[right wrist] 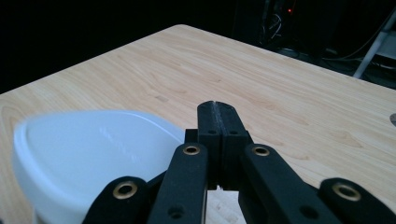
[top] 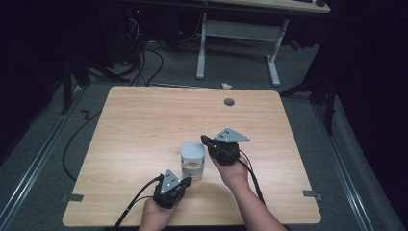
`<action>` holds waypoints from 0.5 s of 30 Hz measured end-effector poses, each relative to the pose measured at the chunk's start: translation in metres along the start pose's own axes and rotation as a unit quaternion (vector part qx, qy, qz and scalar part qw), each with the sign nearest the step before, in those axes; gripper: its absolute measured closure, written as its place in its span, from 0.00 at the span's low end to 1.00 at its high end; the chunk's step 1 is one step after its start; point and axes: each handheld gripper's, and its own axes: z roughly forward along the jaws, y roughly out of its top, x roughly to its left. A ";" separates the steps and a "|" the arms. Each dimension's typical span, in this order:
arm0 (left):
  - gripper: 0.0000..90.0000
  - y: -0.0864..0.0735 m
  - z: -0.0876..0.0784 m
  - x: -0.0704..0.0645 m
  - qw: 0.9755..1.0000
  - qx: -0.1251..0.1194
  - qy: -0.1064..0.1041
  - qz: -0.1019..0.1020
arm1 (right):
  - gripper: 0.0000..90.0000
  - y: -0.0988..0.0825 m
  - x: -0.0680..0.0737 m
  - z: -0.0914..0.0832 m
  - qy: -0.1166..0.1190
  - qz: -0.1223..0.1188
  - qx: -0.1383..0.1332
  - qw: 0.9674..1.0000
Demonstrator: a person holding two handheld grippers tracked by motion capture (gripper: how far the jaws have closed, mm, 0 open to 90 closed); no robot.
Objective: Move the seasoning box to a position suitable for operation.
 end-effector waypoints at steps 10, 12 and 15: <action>0.94 0.011 -0.013 -0.001 1.000 0.008 -0.011 0.000 | 1.00 -0.010 -0.005 -0.016 -0.008 0.004 -0.004 1.000; 0.92 0.018 -0.021 0.002 1.000 0.011 -0.011 0.007 | 1.00 -0.014 -0.008 -0.020 -0.012 0.005 -0.002 1.000; 0.88 0.028 -0.032 0.016 1.000 0.014 0.002 0.017 | 1.00 -0.024 -0.014 -0.027 -0.023 0.010 0.004 1.000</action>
